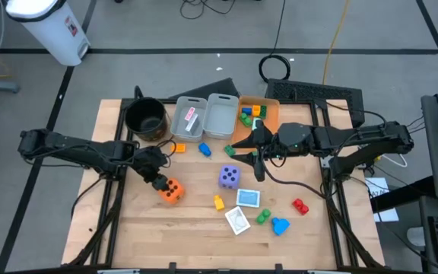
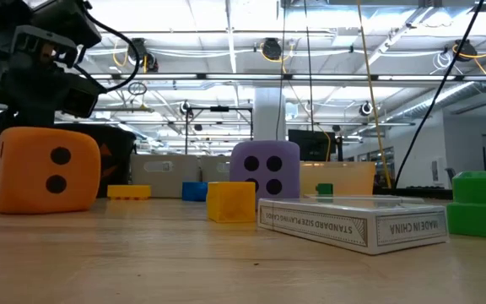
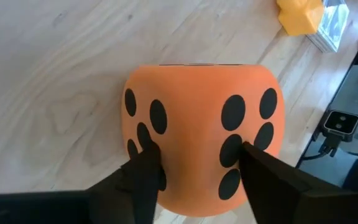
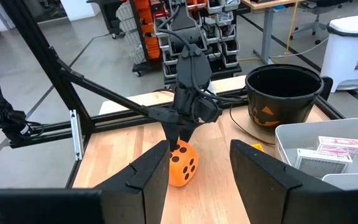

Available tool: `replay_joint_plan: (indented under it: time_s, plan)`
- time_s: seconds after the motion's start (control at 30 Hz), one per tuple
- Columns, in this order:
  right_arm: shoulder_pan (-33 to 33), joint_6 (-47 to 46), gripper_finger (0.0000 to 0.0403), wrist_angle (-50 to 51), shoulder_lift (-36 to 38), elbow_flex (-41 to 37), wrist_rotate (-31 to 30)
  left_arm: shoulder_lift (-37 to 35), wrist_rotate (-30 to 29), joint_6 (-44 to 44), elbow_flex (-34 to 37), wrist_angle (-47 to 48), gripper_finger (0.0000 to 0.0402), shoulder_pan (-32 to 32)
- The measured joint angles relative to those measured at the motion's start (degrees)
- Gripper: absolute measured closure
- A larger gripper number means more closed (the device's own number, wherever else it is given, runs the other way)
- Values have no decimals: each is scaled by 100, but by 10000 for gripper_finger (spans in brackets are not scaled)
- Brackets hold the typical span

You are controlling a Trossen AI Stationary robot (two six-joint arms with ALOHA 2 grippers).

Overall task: Pick & Place Toys
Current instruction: Put the orange dice into the right gray bin

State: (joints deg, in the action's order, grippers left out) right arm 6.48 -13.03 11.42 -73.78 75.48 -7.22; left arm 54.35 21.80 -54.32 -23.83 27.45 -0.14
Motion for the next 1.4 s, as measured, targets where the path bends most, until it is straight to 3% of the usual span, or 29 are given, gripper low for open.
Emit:
replay_joint_plan:
  time_s: [0.13, 0.8, 1.07, 1.4]
  plan:
    - [0, -1, 243, 0, 0, 0, 0, 135, 30, 65, 5, -210, 234, 0]
    - [0, -1, 243, 2, 0, 0, -2, 31, 211, -165, 50, -658, 242, 11]
    - [0, -2, 243, 2, 0, 0, -1, -259, 225, -279, 45, -1128, 281, 91]
    - [0, -111, 243, 2, 0, 0, 0, -300, 239, -262, 39, -1145, 290, 162]
